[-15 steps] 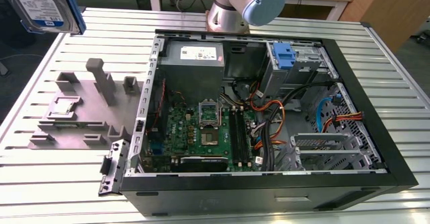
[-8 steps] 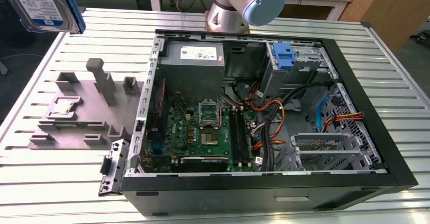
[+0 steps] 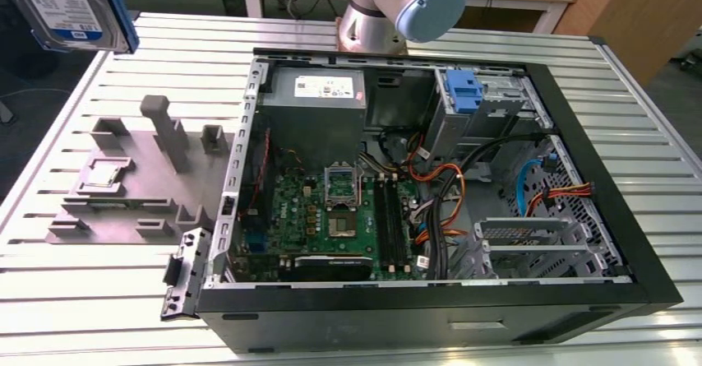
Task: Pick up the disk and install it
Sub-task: 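Pick up the disk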
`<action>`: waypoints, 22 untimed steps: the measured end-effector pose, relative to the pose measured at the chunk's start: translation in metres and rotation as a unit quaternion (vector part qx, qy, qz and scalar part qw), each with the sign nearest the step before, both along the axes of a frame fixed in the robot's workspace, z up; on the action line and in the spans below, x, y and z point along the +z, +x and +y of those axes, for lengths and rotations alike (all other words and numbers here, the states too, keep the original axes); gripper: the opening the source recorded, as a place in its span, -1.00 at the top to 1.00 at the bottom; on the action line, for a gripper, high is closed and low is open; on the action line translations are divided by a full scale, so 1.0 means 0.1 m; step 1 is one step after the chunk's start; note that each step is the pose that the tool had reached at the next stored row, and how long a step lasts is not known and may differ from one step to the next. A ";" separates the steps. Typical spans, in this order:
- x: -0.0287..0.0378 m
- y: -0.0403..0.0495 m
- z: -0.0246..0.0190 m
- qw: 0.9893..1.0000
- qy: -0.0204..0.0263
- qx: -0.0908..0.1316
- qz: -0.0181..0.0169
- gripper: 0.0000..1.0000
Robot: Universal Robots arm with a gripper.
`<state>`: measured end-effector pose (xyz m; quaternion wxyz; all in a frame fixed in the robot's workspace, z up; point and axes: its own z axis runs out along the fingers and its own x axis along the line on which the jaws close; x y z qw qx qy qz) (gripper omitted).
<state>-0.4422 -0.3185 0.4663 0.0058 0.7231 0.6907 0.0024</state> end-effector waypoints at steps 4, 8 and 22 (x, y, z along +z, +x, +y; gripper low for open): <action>0.012 0.000 0.000 1.000 0.000 0.000 0.000 0.26; 0.024 0.000 0.000 1.000 0.000 0.000 0.000 0.26; 0.065 0.000 0.000 1.000 0.000 0.000 0.000 0.26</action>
